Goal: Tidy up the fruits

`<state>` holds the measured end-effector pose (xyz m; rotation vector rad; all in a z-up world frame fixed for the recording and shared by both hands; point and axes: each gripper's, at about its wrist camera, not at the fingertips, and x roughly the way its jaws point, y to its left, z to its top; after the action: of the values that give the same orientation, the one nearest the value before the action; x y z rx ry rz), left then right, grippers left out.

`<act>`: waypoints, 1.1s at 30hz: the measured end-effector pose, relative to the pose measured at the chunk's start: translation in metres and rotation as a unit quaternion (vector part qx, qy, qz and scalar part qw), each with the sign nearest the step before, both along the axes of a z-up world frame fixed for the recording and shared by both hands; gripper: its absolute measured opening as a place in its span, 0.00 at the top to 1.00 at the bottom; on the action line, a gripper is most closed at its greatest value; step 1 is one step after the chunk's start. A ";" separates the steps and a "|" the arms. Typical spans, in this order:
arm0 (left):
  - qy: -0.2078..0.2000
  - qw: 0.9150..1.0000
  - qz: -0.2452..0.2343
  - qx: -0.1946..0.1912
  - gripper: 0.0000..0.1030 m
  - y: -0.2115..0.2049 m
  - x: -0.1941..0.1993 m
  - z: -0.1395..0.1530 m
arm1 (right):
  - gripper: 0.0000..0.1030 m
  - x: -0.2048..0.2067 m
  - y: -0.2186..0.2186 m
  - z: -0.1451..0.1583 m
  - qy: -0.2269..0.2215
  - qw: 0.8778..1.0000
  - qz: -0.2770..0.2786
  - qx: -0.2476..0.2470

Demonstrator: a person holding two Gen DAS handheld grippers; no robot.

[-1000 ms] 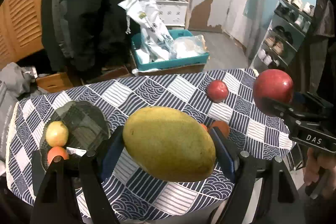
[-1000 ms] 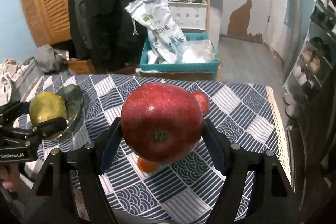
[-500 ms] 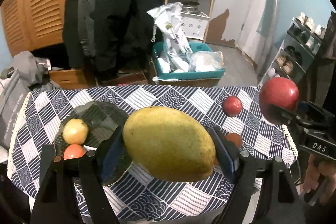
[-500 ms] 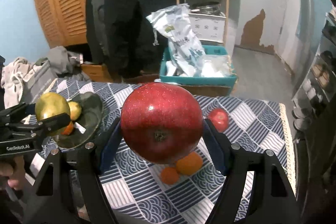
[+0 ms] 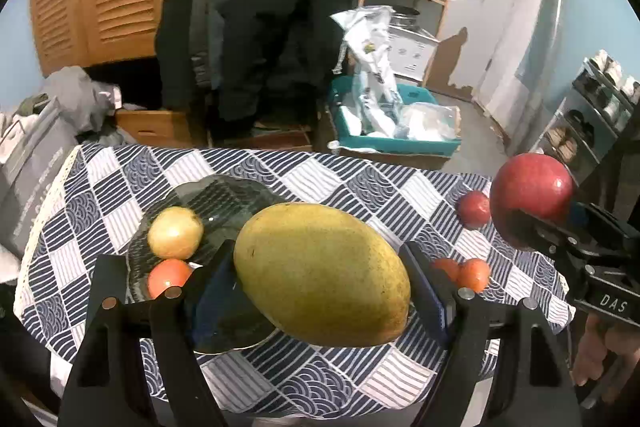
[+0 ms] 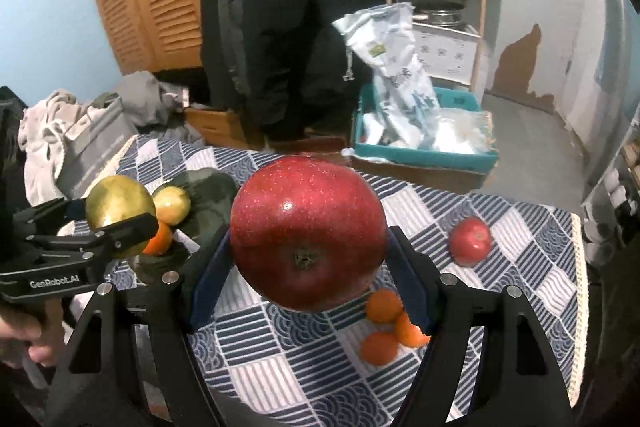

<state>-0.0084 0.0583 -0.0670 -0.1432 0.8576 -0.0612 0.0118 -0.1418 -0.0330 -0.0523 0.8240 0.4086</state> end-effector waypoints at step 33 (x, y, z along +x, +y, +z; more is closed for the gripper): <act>0.095 0.989 0.116 0.005 0.20 0.104 0.005 -0.088 | 0.27 0.047 0.145 -0.090 0.085 0.991 0.100 -0.022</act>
<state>-0.0033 0.1624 -0.1552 -0.2411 1.0257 0.1771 0.0587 0.0031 -0.1231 -0.1441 1.0002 0.5896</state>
